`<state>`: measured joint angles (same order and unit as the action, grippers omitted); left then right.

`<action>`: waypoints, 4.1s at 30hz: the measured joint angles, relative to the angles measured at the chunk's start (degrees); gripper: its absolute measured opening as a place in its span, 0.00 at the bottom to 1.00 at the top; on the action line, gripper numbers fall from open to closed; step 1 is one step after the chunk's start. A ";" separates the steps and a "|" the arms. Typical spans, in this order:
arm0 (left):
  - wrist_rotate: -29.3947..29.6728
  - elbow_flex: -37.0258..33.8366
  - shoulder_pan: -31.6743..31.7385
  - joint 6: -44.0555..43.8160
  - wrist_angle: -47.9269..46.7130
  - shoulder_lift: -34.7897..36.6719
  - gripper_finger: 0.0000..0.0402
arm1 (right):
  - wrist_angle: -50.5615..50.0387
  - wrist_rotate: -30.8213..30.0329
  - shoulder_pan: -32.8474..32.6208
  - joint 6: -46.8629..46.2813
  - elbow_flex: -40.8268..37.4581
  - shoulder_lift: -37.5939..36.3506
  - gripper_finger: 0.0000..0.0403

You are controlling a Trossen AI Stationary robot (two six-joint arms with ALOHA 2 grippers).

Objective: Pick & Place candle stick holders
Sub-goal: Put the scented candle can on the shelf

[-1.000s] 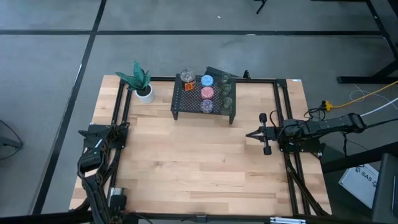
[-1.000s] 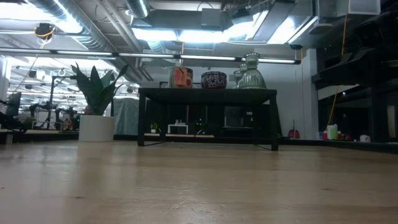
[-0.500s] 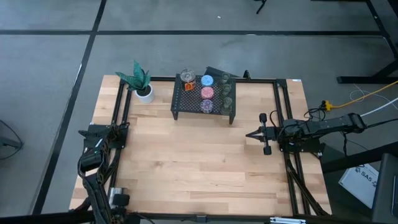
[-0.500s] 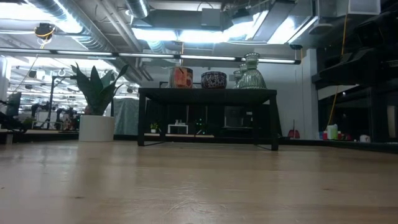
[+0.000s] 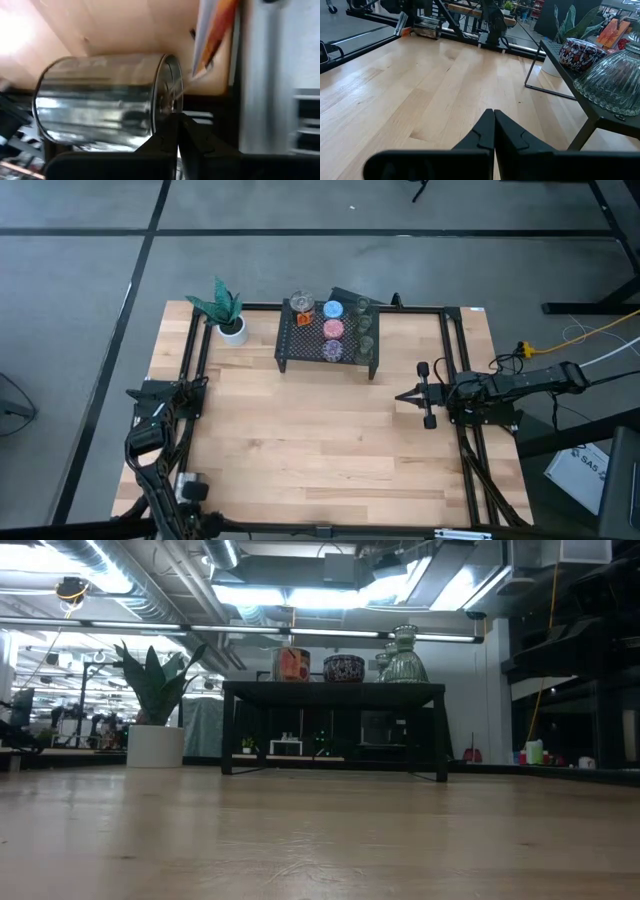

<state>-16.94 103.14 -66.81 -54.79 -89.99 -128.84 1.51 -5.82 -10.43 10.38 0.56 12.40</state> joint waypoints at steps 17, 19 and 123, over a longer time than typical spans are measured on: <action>25.69 -5.96 4.57 13.30 0.02 0.00 0.00 | -0.01 0.00 0.02 -0.01 0.00 0.00 0.01; 29.19 -7.18 5.57 15.74 0.00 0.00 0.01 | 0.01 0.00 0.01 -0.01 0.02 0.02 0.01; 24.07 -43.39 13.52 21.09 21.87 51.17 0.66 | -0.01 0.02 -0.01 -0.01 0.00 0.00 0.01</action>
<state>7.13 59.75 -53.28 -33.69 -68.12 -77.67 1.50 -5.81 -10.44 10.37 0.56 12.40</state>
